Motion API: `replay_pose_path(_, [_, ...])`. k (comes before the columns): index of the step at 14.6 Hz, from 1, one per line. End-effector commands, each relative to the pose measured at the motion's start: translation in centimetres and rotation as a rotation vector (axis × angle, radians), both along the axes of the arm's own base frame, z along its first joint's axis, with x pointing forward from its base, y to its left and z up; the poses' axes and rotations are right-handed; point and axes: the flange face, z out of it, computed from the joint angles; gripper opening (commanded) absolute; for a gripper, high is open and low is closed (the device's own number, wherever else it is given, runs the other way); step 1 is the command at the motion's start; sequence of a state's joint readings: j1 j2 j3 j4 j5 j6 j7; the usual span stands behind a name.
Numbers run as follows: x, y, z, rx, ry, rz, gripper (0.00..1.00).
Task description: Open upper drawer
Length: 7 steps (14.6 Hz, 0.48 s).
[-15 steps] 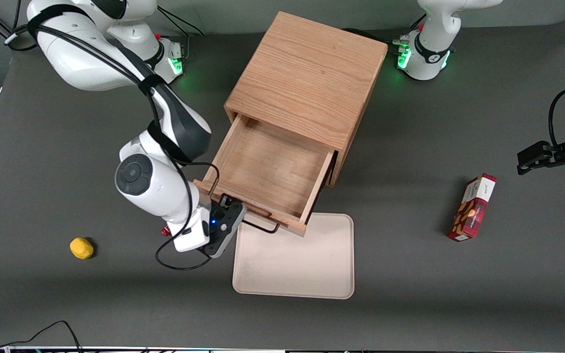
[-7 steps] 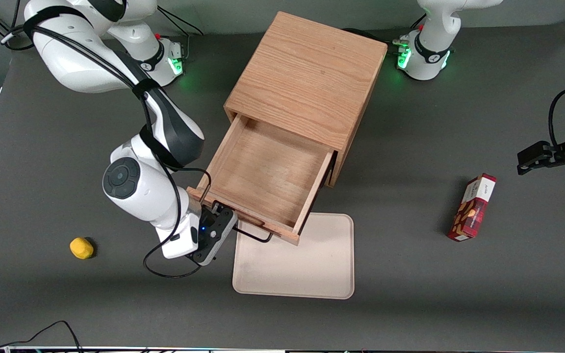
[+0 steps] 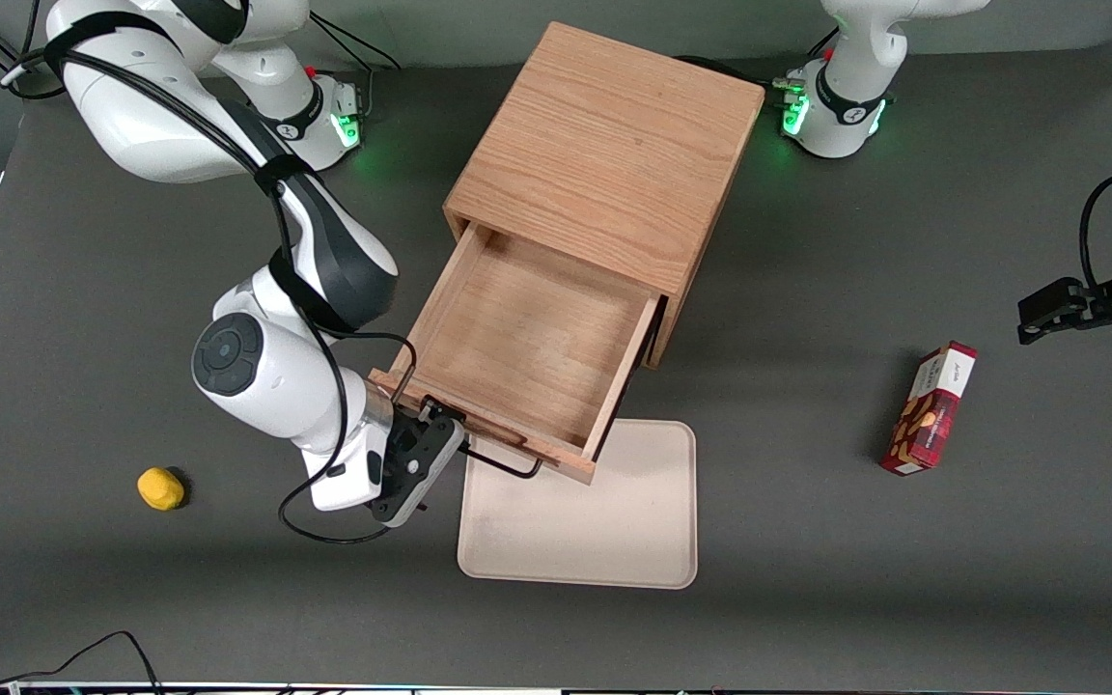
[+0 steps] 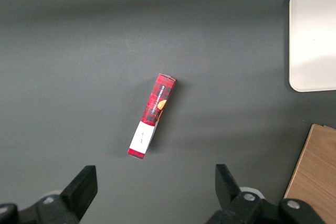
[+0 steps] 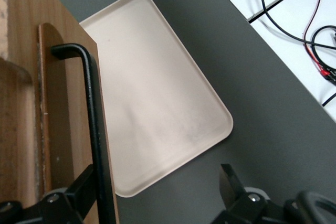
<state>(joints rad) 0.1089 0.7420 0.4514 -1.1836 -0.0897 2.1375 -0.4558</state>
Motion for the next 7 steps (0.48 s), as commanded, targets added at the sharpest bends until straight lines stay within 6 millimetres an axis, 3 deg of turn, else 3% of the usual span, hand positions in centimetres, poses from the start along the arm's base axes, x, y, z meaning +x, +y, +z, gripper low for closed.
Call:
replay_pose_path(1, [-0.5, 0.6, 2.6, 0.074, 0.031, -0.137, 1.0])
replay_pose_path(4, [-2.2, 1.7, 4.6, 0.087, 0.092, -0.289, 1.0])
replay_pose_path(7, [-3.2, 1.3, 5.8, 0.06, 0.166, -0.385, 1.0])
